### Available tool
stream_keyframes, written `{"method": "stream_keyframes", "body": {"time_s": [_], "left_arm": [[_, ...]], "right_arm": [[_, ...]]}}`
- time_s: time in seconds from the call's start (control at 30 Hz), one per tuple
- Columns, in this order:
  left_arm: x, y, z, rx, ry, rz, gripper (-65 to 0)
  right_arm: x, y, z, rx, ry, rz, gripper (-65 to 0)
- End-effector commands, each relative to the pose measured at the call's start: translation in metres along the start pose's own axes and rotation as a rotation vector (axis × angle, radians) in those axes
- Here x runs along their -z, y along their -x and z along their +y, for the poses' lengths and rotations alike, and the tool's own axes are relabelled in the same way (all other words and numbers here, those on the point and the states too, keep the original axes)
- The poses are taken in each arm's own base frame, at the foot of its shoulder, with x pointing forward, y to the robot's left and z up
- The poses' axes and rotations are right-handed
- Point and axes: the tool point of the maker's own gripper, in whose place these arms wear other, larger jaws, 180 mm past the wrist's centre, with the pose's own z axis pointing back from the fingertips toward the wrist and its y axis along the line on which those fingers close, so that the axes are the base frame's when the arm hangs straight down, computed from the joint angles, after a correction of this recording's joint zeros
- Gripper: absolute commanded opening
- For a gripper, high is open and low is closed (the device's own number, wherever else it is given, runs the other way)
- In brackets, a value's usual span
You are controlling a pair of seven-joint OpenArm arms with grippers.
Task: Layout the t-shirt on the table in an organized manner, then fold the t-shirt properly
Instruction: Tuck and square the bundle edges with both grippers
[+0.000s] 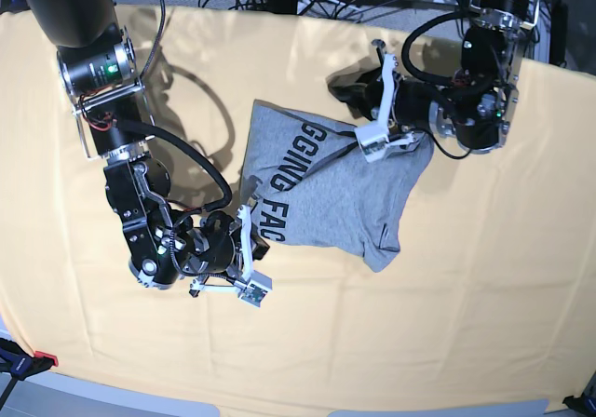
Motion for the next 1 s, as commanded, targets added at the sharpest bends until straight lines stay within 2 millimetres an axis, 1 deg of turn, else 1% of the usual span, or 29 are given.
{"method": "stream_keyframes", "body": {"time_s": [0.0, 0.1, 0.17, 0.23, 0.3, 0.4, 0.5, 0.57, 0.7, 0.77, 0.83, 0.97], "left_arm": [[-0.005, -0.014, 0.001, 0.028, -0.008, -0.049, -65.0], [-0.005, -0.013, 0.006, 0.037, -0.037, -0.04, -65.0], [-0.006, -0.014, 0.014, 0.052, -0.075, -0.032, -65.0], [-0.009, -0.017, 0.024, 0.068, -0.116, -0.033, -65.0], [-0.011, -0.021, 0.031, 0.075, -0.14, -0.04, -65.0], [-0.01, -0.025, 0.035, 0.058, -0.138, -0.071, -65.0], [-0.008, -0.022, 0.042, 0.026, -0.138, -0.08, -65.0], [-0.009, -0.02, 0.051, 0.013, -0.154, -0.076, -65.0], [-0.014, -0.023, 0.071, -0.003, -0.191, -0.072, -65.0], [-0.017, -0.028, 0.08, -0.007, -0.202, -0.079, -65.0], [-0.022, -0.038, 0.089, -0.003, -0.217, -0.102, -65.0], [-0.038, -0.07, 0.108, 0.031, -0.257, -0.176, -65.0]], "right_arm": [[-0.01, -0.022, -0.013, -0.028, 0.024, -0.048, -65.0], [-0.007, -0.015, -0.01, -0.024, 0.013, -0.023, -65.0], [-0.007, -0.01, -0.008, -0.017, 0.004, -0.001, -65.0], [-0.008, -0.01, -0.005, -0.001, -0.019, -0.003, -65.0], [-0.008, -0.01, 0.002, 0.02, -0.055, -0.003, -65.0], [-0.009, -0.007, 0.013, 0.05, -0.114, 0.012, -65.0], [-0.01, -0.004, 0.02, 0.068, -0.157, 0.031, -65.0], [-0.013, -0.001, 0.024, 0.085, -0.19, 0.036, -65.0], [-0.021, 0.009, 0.039, 0.095, -0.247, 0.04, -65.0], [-0.026, 0.014, 0.048, 0.069, -0.245, 0.034, -65.0], [-0.033, 0.018, 0.059, 0.035, -0.242, 0.022, -65.0], [-0.048, 0.028, 0.087, -0.029, -0.246, -0.002, -65.0]]}}
